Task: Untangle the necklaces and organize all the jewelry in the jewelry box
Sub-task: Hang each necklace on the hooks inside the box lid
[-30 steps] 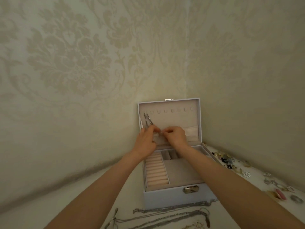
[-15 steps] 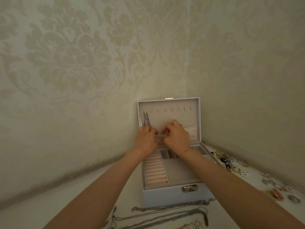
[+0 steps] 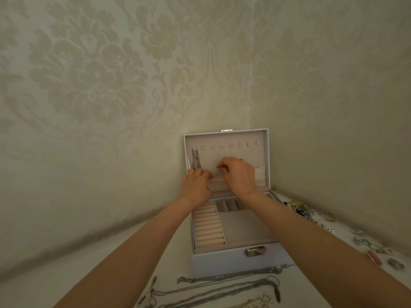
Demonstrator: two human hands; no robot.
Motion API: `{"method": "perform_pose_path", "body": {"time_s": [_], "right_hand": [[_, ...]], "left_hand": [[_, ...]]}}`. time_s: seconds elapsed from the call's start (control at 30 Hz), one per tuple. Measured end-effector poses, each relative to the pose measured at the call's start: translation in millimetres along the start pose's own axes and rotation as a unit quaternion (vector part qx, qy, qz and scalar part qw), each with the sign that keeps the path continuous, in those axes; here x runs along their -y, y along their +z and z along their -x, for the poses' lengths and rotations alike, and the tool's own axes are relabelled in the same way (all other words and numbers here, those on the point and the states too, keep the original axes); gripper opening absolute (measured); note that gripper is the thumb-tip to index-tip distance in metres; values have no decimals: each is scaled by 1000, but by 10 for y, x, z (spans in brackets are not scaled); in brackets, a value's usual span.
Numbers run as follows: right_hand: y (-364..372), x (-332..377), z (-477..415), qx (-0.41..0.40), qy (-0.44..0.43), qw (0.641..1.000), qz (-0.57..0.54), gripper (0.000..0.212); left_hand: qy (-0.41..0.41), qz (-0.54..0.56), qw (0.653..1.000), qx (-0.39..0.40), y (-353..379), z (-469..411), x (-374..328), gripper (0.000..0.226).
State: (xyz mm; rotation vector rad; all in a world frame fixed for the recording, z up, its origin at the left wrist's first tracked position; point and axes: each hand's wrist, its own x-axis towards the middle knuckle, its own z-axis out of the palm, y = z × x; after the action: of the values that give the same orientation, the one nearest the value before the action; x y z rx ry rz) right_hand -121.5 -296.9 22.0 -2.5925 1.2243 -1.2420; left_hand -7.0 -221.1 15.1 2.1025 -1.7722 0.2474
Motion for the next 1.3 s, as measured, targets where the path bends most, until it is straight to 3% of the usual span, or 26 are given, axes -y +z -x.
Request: {"method": "perform_pose_path", "body": {"time_s": [0.27,0.4,0.5,0.57,0.7,0.83,0.93,1.07,1.3], "right_hand": [[-35,52,-43,48,-17,998,22,28],[-191,85,188,28,-28,999,-31,20],[-409,191,446,120,-14,991,-63,17],[-532,238,653,159,-17,984,-76,13],[-737,296,1051,134,-37,982,-124,10],[-864,366,1338,168,-58,976,-127,14],[-875,417,1451,191,-58,973,-116,6],[-848,469,1518,205,-47,969,-128,7],[-810,434,1595,219,-26,961,-167,6]], "left_hand": [[17,57,998,-28,-25,61,53,49],[45,123,990,-57,-65,313,-36,27],[73,162,983,-33,-131,606,-195,12],[76,172,982,-9,-184,810,-282,15],[79,154,985,-12,-280,1209,-268,17],[-10,114,993,-42,-312,1569,-100,25],[-91,70,993,26,-351,1716,12,21],[-103,6,982,157,-255,1765,79,23],[-103,12,977,187,-145,1708,100,23]]}}
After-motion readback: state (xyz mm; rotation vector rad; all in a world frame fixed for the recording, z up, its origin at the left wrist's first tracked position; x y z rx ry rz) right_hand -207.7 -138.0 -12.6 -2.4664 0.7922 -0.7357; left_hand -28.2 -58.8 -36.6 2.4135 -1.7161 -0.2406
